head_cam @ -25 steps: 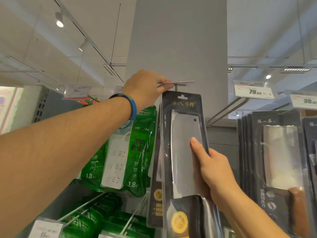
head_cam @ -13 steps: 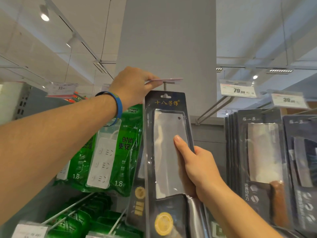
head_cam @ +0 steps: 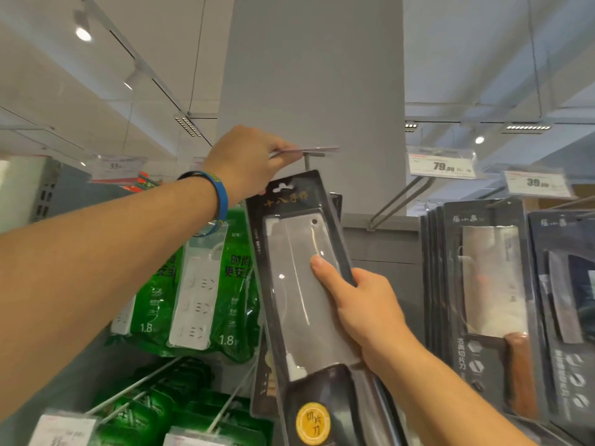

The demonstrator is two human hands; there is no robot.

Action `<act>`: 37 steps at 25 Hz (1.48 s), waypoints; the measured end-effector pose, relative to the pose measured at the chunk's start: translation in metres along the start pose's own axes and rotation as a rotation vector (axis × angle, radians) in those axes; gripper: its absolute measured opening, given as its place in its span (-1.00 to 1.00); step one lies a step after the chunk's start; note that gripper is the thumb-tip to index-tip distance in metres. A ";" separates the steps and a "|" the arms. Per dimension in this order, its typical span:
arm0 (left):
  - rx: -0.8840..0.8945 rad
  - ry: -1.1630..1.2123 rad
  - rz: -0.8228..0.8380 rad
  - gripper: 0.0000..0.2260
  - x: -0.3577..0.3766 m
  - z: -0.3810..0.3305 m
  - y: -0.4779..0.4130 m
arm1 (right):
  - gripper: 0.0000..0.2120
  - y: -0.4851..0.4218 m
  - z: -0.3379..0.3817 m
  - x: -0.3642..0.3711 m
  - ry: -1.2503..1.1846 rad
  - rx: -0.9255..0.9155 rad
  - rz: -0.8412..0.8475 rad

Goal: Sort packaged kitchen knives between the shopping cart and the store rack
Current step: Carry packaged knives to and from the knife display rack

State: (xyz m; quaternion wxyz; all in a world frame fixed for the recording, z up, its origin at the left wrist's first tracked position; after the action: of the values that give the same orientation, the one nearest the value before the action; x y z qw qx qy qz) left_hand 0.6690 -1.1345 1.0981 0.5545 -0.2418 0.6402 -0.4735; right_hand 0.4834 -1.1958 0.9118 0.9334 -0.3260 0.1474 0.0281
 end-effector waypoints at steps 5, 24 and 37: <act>0.009 0.006 0.011 -0.66 -0.001 0.003 0.000 | -0.28 -0.003 -0.009 -0.002 -0.116 0.046 -0.027; 0.040 -0.031 -0.038 -0.65 0.001 0.004 -0.003 | -0.26 -0.066 -0.048 -0.002 0.006 0.206 -0.059; 0.065 -0.191 -0.032 -0.72 0.009 -0.005 0.011 | -0.08 -0.103 -0.075 0.027 0.216 0.293 -0.014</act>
State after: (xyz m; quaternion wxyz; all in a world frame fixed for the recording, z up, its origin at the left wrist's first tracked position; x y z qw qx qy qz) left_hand 0.6648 -1.1353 1.0836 0.6130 -0.2777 0.5647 -0.4777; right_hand 0.5056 -1.3244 0.9097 0.9498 -0.1886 0.2470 -0.0355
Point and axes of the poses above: each hand's wrist, its own y-axis away from the middle knuckle, its own x-axis out of the palm, z = x × y, the point moved 6 cm from there along -y, towards the middle knuckle, and after that the axes turned 12 degrees about z, right-handed, at the moved point
